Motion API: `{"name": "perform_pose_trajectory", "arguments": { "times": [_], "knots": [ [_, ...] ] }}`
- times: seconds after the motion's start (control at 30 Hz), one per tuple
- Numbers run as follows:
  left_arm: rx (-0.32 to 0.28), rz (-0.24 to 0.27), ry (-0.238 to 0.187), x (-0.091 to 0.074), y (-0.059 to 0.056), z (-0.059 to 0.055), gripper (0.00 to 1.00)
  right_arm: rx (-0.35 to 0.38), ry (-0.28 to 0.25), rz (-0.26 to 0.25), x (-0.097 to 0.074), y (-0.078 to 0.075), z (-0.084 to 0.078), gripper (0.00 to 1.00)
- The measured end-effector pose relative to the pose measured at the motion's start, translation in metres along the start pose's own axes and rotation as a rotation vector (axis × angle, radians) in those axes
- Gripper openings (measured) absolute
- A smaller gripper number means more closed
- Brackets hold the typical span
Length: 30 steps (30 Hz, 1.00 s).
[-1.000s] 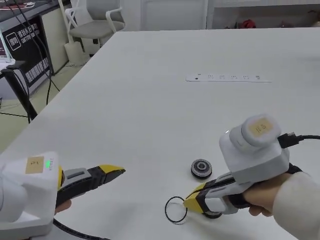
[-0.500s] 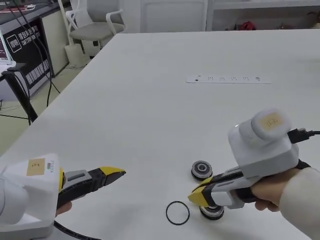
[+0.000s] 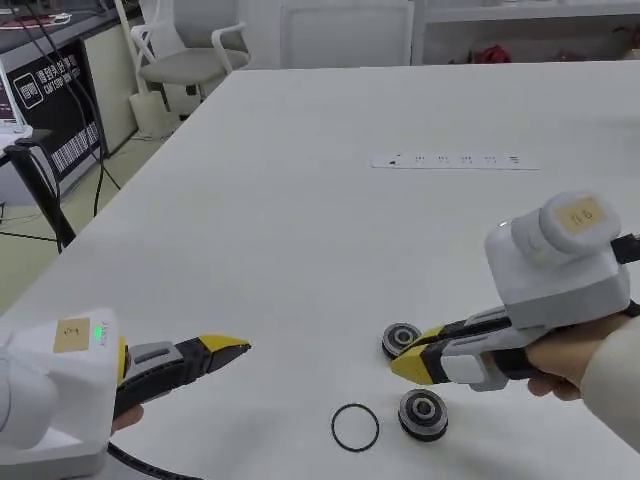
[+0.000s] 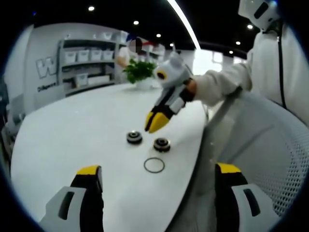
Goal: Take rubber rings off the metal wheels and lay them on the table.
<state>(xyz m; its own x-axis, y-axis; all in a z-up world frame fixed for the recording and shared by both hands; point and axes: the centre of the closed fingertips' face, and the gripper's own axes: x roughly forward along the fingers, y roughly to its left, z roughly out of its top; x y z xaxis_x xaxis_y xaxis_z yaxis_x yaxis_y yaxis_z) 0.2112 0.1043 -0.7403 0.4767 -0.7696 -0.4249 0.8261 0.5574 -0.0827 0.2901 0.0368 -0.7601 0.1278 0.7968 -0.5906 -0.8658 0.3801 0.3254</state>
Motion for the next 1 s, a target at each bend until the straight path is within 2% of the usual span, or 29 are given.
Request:
{"name": "perform_pose_trajectory", "arguments": {
  "times": [0.43, 0.73, 0.87, 1.0],
  "knots": [
    [0.008, -0.006, -0.005, 0.000, -0.002, 0.004, 0.98, 0.007, -0.080, -0.027, -0.032, -0.012, 0.018, 0.13],
    [0.008, -0.014, -0.013, -0.005, -0.002, 0.010, 0.99, 0.005, -0.163, -0.028, -0.057, -0.018, 0.028, 0.16],
    [0.019, -0.026, -0.016, -0.009, -0.005, 0.017, 1.00, 0.009, -0.186, -0.020, -0.065, -0.019, 0.026, 0.18],
    [0.026, -0.035, -0.032, -0.012, -0.007, 0.028, 1.00, 0.014, -0.183, -0.032, -0.069, -0.024, 0.021, 0.18]
  ]
}}
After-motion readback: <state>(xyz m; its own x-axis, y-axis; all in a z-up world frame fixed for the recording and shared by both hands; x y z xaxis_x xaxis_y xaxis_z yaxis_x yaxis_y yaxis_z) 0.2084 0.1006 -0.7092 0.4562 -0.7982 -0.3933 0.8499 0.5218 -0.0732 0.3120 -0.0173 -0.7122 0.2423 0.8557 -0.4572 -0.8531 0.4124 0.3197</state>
